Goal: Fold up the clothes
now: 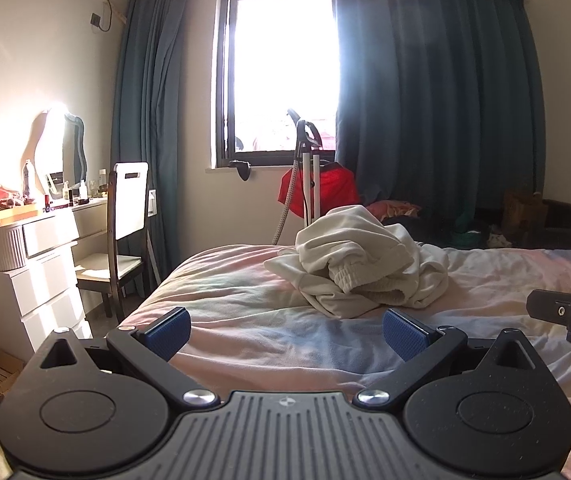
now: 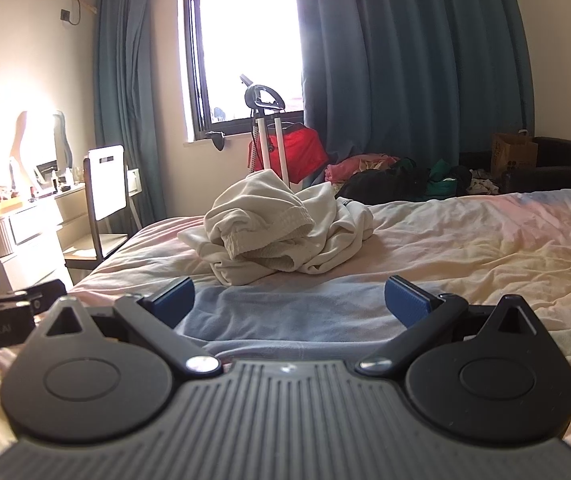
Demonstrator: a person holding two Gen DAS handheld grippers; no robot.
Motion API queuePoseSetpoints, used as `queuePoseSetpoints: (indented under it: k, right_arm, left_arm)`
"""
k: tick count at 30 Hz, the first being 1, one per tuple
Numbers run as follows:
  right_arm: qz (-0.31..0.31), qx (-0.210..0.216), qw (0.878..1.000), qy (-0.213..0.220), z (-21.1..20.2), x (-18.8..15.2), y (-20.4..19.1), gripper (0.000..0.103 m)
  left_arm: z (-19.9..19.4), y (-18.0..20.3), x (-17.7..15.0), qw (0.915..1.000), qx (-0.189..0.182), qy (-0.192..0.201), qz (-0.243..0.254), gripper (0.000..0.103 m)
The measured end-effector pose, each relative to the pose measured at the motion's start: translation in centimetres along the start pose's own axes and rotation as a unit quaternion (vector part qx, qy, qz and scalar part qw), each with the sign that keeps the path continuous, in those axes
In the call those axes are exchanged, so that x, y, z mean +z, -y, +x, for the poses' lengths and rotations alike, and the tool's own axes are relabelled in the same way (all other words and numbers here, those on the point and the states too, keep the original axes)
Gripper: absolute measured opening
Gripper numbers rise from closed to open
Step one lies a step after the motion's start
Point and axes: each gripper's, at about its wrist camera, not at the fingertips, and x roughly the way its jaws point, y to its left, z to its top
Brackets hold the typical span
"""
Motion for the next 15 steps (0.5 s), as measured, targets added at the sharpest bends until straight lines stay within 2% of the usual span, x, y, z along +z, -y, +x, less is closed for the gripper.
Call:
queuePoseSetpoints:
  k: [4, 9, 11, 15]
  right_arm:
    - [-0.002, -0.013, 1.000, -0.013, 1.4, 2.5, 0.1, 0.103]
    - [0.026, 0.014, 0.999, 0.012, 2.4, 6.5, 1.9, 0.103]
    - [0.039, 0.008, 0.999, 0.021, 2.8, 6.6, 3.0, 0.100]
    - [0.083, 0.006, 0.996, -0.014, 4.6, 4.8, 6.1, 0.098]
  left_arm:
    - [2.3, 1.0, -0.8, 0.9990, -0.004, -0.040, 0.021, 0.103]
    - [8.3, 2.9, -1.5, 0.9927, -0.042, -0.111, 0.022, 0.103]
    - [11.2, 4.6, -1.5, 0.9905, -0.047, -0.120, 0.049, 0.103]
    - [17.8, 8.9, -1.0, 0.9863, -0.052, -0.097, 0.123, 0.103]
